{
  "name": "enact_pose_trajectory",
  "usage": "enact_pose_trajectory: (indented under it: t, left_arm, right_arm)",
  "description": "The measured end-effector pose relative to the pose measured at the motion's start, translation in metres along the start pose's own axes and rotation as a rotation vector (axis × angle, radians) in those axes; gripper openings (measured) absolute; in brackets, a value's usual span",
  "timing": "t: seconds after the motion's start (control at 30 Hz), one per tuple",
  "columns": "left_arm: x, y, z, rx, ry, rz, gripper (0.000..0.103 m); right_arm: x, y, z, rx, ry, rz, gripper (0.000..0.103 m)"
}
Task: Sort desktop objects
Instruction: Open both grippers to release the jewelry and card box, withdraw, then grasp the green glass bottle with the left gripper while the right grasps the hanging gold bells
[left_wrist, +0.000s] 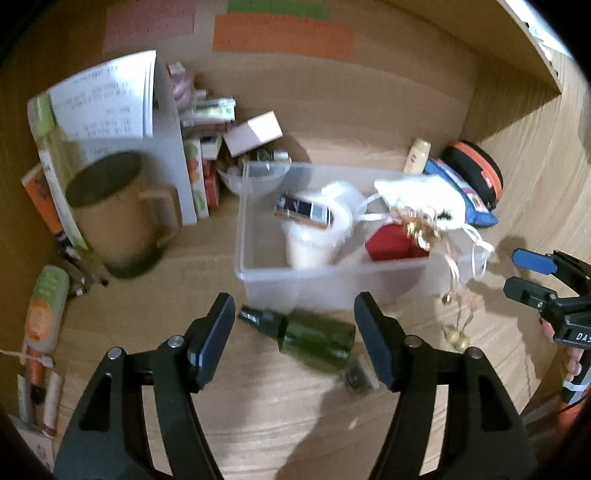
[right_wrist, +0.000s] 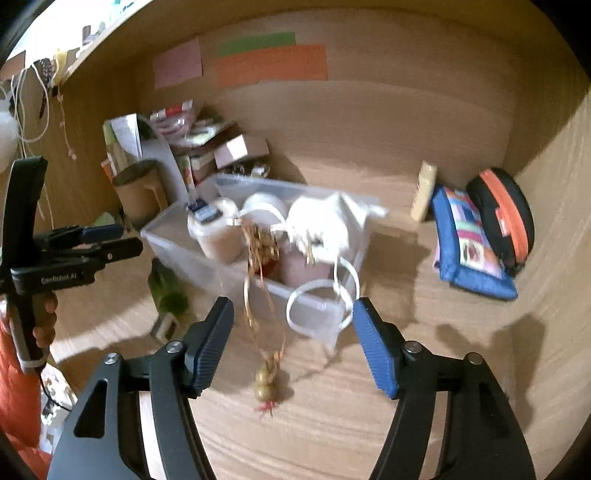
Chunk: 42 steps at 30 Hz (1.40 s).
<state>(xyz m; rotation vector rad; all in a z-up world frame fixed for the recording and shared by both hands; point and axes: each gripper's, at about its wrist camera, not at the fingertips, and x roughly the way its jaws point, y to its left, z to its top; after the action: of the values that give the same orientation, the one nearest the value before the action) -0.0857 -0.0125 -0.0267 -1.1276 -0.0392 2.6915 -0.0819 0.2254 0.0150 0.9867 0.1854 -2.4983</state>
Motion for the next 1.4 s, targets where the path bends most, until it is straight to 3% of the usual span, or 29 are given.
enact_pose_trajectory:
  t: [0.43, 0.57, 0.87, 1.4]
  left_arm:
    - [0.033, -0.01, -0.024, -0.008, 0.096, -0.032, 0.068]
    - [0.042, -0.011, -0.025, -0.021, 0.118, -0.046, 0.061]
    - [0.043, -0.011, -0.024, -0.034, 0.112, -0.044, 0.06]
    - [0.035, -0.006, -0.031, -0.069, 0.067, -0.043, 0.054]
  right_arm:
    - [0.03, -0.01, -0.046, 0.057, 0.143, 0.052, 0.063]
    - [0.04, -0.007, -0.057, 0.045, 0.181, 0.067, 0.063]
    - [0.054, 0.0, -0.066, 0.015, 0.206, 0.068, 0.063]
    - [0.063, 0.018, -0.062, -0.037, 0.193, 0.078, 0.018]
